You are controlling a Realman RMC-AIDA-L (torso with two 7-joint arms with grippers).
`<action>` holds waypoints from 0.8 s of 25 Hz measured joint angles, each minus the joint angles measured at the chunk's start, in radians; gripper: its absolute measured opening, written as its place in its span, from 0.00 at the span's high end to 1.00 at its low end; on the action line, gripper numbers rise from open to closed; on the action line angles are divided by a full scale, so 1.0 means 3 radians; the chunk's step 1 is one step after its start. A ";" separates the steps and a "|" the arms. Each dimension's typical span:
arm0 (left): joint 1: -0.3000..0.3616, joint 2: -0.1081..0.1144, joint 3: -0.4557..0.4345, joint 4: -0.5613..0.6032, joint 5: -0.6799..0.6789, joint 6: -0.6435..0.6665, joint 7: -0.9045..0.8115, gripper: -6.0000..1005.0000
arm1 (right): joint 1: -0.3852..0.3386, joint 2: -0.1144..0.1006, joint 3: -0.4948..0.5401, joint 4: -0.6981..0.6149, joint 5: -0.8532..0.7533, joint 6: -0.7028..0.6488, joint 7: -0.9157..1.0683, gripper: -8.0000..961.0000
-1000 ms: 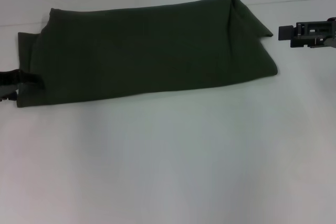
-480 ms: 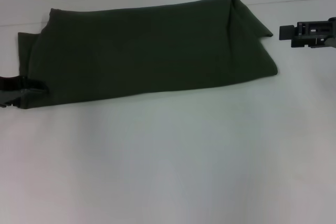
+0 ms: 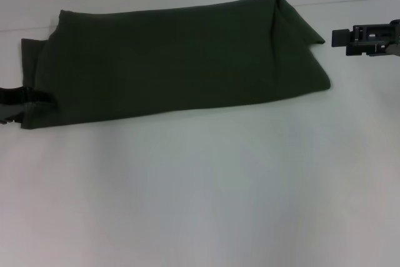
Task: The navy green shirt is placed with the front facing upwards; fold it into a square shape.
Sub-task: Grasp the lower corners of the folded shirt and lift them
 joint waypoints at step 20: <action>-0.0054 0.0000 0.0000 -0.0111 0.0005 -0.0075 0.0031 0.18 | 0.0013 0.0000 0.0005 0.0005 0.0005 -0.0015 0.0013 0.05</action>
